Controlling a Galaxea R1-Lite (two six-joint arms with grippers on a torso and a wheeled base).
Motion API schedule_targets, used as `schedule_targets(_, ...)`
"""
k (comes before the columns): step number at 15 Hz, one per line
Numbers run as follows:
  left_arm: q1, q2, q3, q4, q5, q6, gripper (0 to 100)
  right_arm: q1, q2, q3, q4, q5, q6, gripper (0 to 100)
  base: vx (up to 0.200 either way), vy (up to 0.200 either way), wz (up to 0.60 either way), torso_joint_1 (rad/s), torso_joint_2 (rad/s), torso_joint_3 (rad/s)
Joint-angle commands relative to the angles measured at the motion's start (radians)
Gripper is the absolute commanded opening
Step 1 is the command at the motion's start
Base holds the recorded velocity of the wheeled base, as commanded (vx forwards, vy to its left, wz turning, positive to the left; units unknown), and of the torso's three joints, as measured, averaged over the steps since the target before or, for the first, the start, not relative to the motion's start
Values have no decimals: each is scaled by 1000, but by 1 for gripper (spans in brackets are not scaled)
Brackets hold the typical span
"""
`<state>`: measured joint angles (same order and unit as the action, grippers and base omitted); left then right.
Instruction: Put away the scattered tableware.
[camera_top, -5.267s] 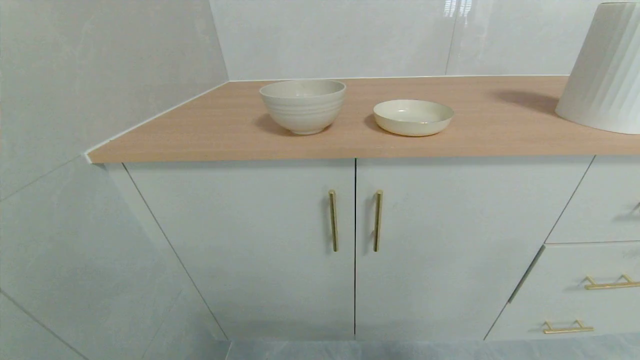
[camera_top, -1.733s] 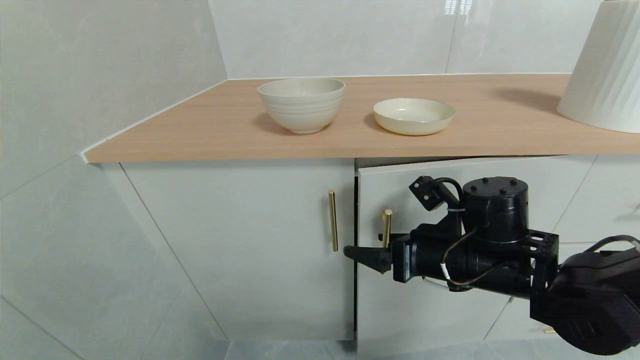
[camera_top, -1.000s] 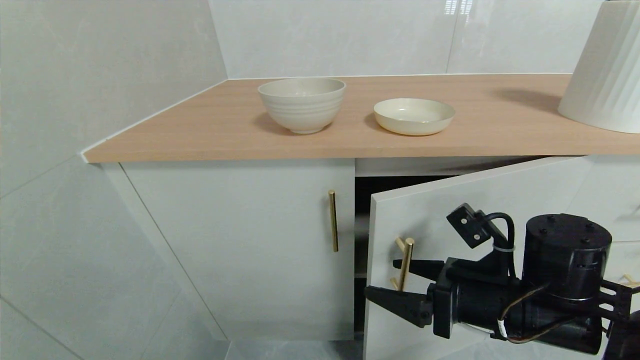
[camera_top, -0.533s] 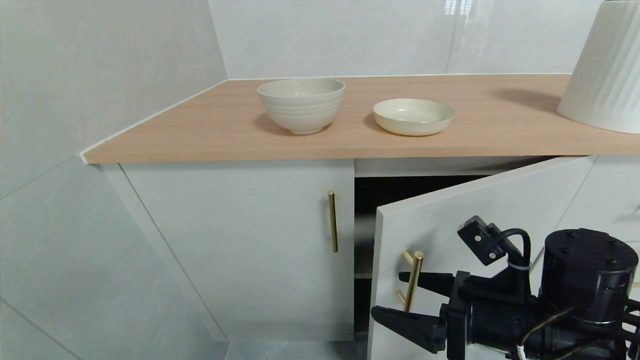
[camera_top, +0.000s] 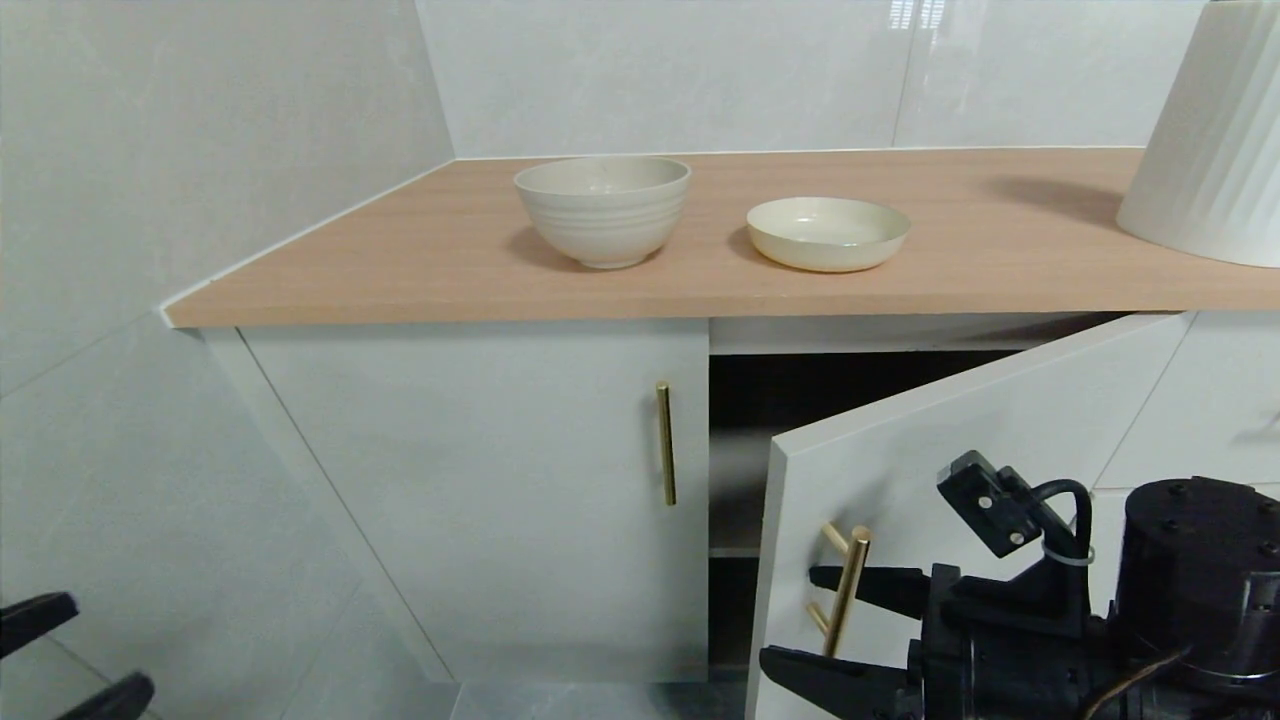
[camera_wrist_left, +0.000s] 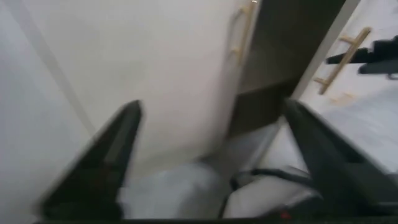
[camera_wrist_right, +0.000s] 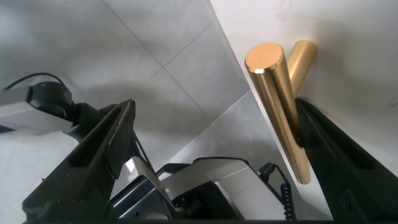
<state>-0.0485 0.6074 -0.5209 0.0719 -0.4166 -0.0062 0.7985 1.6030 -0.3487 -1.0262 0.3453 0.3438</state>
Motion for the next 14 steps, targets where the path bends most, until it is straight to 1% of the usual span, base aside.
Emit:
schedule_targets(1, -51, 301, -94, -86, -36, -3, 0, -1, -2, 1, -2, -2, 0, 100, 0, 0, 0, 0, 0, 0)
schedule_targets(2, -68, 328, -96, -106, -36, -3, 0, -1, -3, 1, -2, -2, 0, 100, 0, 0, 0, 0, 0, 0)
schedule_targets(3, -114, 397, -102, -152, -36, -6, 0, -1, -2, 1, -2, -2, 0, 100, 0, 0, 0, 0, 0, 0)
schedule_targets(4, -149, 439, -99, -184, -36, -21, 0, -1, -2, 1, 0, -2, -2, 100, 0, 0, 0, 0, 0, 0)
schedule_targets(5, -217, 488, -99, -230, -36, -57, 0, -1, -5, 4, -2, -3, -2, 100, 0, 0, 0, 0, 0, 0)
schedule_targets(6, -272, 548, -96, -296, -37, -81, 0, -1, -9, 5, -2, -3, -2, 100, 0, 0, 0, 0, 0, 0)
schedule_targets(8, -364, 692, -79, -422, -34, -98, 0, -1, -9, 8, 0, -2, -2, 100, 0, 0, 0, 0, 0, 0)
schedule_targets(9, -427, 796, -64, -520, -31, -129, 0, -1, -8, 8, 0, -2, -2, 100, 0, 0, 0, 0, 0, 0)
schedule_targets(10, -439, 828, -61, -555, -31, -144, 0, -1, -8, 8, 0, -3, -2, 100, 0, 0, 0, 0, 0, 0)
schedule_targets(11, -484, 917, -51, -661, -33, -195, 0, -1, -9, 7, 0, -3, -2, 100, 0, 0, 0, 0, 0, 0)
schedule_targets(12, -518, 966, -51, -725, -36, -230, 0, -1, -8, 5, 0, -3, -2, 100, 0, 0, 0, 0, 0, 0)
schedule_targets(13, -553, 1000, -51, -762, -37, -238, 0, -1, -9, 4, 0, -3, -2, 100, 0, 0, 0, 0, 0, 0)
schedule_targets(14, -587, 1032, -61, -787, -37, -238, 0, -2, -8, 2, 0, -5, -2, 100, 0, 0, 0, 0, 0, 0)
